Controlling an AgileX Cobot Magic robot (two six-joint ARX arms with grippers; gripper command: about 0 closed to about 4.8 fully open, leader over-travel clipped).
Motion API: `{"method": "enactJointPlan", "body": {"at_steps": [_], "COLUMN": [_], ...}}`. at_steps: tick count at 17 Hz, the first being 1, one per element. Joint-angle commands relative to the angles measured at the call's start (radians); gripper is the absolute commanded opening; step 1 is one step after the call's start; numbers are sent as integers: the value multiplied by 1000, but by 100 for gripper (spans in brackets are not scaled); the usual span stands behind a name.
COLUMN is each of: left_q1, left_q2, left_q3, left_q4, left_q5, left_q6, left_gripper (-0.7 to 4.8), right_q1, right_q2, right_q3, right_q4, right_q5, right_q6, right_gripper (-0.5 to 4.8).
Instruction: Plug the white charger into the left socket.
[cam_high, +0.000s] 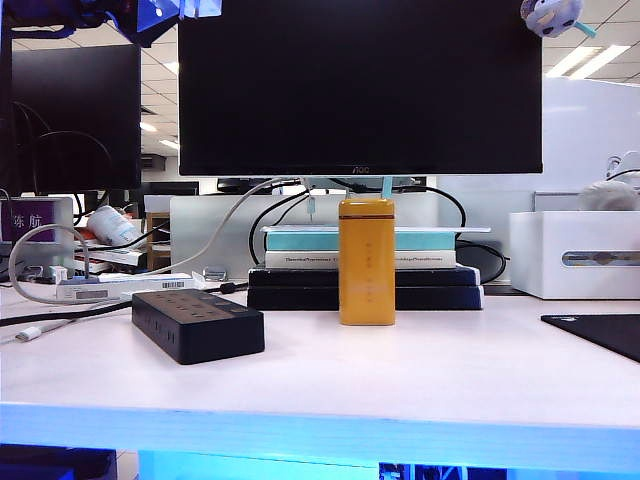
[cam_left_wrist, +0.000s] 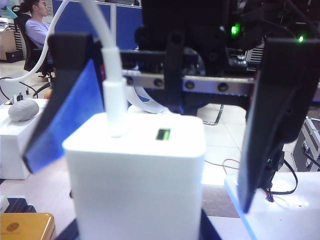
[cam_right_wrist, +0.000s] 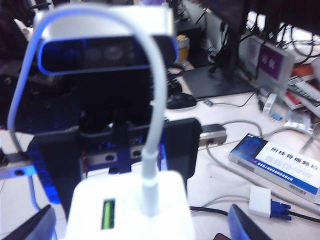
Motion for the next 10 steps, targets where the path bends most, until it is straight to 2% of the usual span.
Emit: {"method": "enactJointPlan", "body": {"at_steps": [1,2,3,4,10], "left_q1": [-1,-1,-1,-1,5], "left_q2": [-6,-6,-6,-6,-6], "left_q3": [6,6,6,6,6], "left_q4": [16,16,15,16,20], "left_q5": [6,6,6,6,5], "left_q6": [-3,-3,-4,-8,-19], "left_gripper": [88,88,88,88,88], "right_q1": [1,1,1,1,1], "right_q2": [-4,-3,-3,-3,-3], "right_q3": [5,5,5,5,6], "right_q4": [24,24,24,24,31], "right_q5": [11,10,10,10,-16], "right_q6": [16,16,16,16,48], "right_gripper": [468,384,254,233,241]}}
